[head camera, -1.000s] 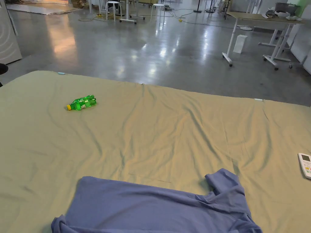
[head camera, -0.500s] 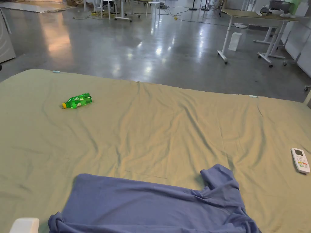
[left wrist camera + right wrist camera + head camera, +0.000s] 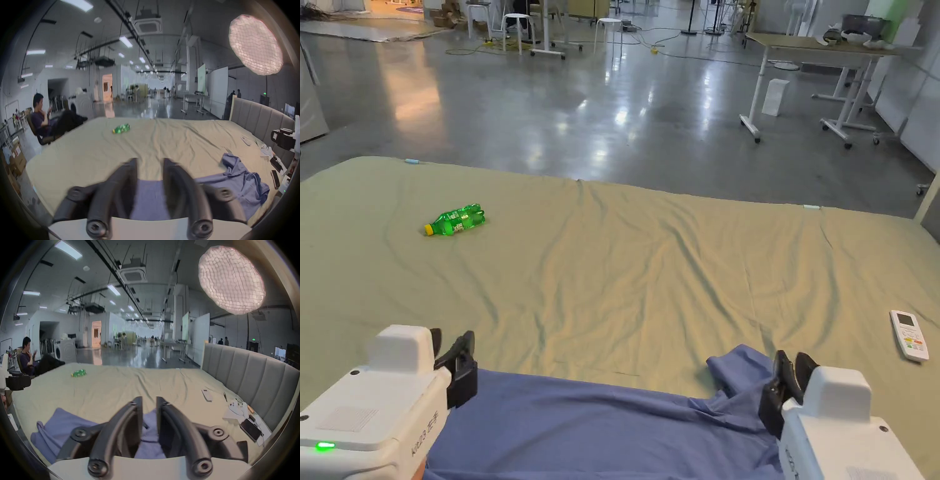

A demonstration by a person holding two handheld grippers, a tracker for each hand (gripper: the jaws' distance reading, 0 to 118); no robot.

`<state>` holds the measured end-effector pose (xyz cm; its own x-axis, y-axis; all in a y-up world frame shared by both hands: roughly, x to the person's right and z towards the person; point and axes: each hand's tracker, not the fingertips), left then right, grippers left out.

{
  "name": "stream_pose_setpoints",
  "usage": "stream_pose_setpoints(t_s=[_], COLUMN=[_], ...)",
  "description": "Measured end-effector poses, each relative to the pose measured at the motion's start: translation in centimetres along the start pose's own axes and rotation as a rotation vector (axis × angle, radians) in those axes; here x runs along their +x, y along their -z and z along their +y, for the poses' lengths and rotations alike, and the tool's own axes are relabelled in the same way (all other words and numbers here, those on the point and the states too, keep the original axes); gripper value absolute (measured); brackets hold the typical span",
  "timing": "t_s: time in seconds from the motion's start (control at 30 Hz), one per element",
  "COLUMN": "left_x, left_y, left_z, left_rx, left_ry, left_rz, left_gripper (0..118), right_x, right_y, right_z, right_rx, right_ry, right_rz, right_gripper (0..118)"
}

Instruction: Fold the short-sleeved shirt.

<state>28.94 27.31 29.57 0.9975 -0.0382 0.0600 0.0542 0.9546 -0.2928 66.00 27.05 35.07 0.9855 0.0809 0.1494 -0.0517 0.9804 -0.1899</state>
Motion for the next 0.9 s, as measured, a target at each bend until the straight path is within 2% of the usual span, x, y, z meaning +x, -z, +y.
stream_pose_setpoints(t_s=[0.03,0.07,0.13,0.2,0.23,0.27,0.37,0.53,0.83,0.87,0.9], left_x=[0.2,0.5,0.7,0.7,0.8,0.7,-0.4,-4.6,-8.9,-8.9,-8.9], left_y=[0.1,-0.1,-0.6,-0.7,-0.8,-0.8,0.1,5.4,17.3,18.3,19.3], left_z=[0.1,0.3,0.6,0.6,0.6,0.6,0.1,-1.6,-3.8,-3.9,-4.0], left_rx=[0.015,0.034,0.058,0.064,0.064,0.062,0.023,-0.185,-0.546,-0.579,-0.598], left_ry=[0.013,0.026,0.013,0.007,0.014,0.024,0.027,-0.084,-0.099,-0.094,-0.081], left_rz=[0.008,0.022,-0.010,-0.014,-0.014,-0.020,-0.024,-0.068,-0.113,-0.122,-0.120], left_gripper=[16,9,3,0,0,0,0,0,0,3,20], right_x=[-0.3,-0.7,-1.3,-1.7,-2.0,-2.0,-2.2,-1.6,-0.2,0.0,0.2], right_y=[0.0,0.0,0.0,0.2,0.0,0.1,0.3,1.1,3.3,3.6,3.7], right_z=[0.2,0.3,0.7,0.8,1.2,1.1,1.3,0.9,-1.4,-1.7,-2.0], right_rx=[0.018,0.038,0.136,0.119,0.169,0.144,0.150,0.113,-0.021,-0.038,-0.060], right_ry=[0.000,-0.003,-0.050,-0.023,-0.070,-0.038,-0.051,-0.042,-0.043,-0.038,-0.029], right_rz=[0.004,-0.002,-0.013,0.002,-0.001,0.010,0.008,0.013,0.010,0.010,0.006], right_gripper=[9,4,1,0,0,0,0,0,0,0,0])
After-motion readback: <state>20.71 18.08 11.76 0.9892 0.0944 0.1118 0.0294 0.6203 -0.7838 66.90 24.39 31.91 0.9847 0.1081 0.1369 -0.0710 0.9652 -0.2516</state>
